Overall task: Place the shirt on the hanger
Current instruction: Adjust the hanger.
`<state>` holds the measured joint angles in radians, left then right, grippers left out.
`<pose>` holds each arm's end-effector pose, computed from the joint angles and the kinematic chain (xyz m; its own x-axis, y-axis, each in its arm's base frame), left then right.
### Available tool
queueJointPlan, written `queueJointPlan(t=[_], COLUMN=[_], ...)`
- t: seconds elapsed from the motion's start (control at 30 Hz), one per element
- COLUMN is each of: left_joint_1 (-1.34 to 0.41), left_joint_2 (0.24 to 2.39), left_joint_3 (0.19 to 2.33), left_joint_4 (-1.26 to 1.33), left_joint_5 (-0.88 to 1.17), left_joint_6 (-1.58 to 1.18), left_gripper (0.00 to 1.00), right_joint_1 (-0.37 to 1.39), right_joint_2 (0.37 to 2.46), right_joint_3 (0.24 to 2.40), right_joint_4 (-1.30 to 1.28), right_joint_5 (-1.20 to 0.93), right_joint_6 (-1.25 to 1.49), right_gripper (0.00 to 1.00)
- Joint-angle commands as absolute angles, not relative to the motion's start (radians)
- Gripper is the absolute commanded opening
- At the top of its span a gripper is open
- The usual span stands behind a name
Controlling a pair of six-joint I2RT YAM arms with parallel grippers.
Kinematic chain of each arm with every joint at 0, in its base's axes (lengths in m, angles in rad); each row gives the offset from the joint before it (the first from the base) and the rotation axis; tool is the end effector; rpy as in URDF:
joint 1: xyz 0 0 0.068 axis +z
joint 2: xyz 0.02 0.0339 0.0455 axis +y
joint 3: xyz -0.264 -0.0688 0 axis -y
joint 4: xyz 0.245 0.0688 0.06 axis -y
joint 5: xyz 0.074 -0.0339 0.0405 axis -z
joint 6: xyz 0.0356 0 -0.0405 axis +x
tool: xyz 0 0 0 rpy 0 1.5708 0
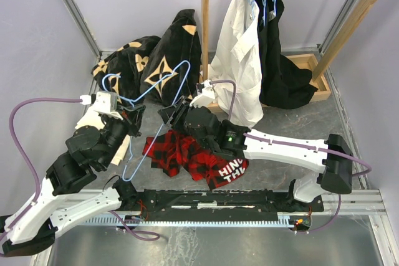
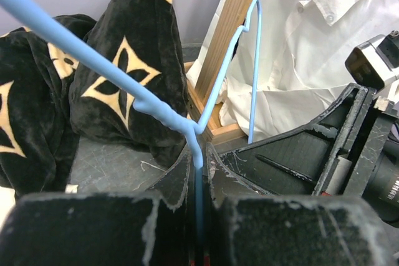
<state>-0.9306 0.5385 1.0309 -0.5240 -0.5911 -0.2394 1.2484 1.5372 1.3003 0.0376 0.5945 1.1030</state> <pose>0.0663 -0.0558 0.4143 -0.0973 -0.1989 -0.9752 0.3192 0.9218 -0.2199 0.1345 0.3397 0.3577 -0.5744 0.6144 -0.5410 -0.2199 0.5208 0.8249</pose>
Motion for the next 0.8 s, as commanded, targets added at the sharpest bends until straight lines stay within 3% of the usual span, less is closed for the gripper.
queueJointPlan(t=[0.0,0.2,0.3,0.6,0.77], left_joint_1=[-0.926,-0.926,-0.927,-0.926,-0.926], left_joint_2=[0.539,0.537,0.529,0.482,0.444], left_joint_3=[1.025,1.023,1.015,0.992,0.984], left_joint_4=[-0.449,-0.438,-0.429,-0.401,-0.41], left_joint_5=[-0.644,-0.638,-0.605,-0.36,-0.286], left_joint_6=[-0.287,-0.296,-0.293,-0.27,-0.272], left_gripper=[0.03,0.04,0.1,0.36,0.61], right_joint_1=[1.253,1.254,1.253,1.249,1.227], right_joint_2=[1.55,1.562,1.561,1.513,1.478], right_joint_3=[1.369,1.367,1.367,1.364,1.345], right_joint_4=[0.074,0.076,0.079,0.045,0.021], right_joint_5=[0.533,0.514,0.514,0.497,0.501], right_joint_6=[1.104,1.115,1.113,1.106,1.106], right_gripper=[0.37,0.13,0.0,0.0,0.0])
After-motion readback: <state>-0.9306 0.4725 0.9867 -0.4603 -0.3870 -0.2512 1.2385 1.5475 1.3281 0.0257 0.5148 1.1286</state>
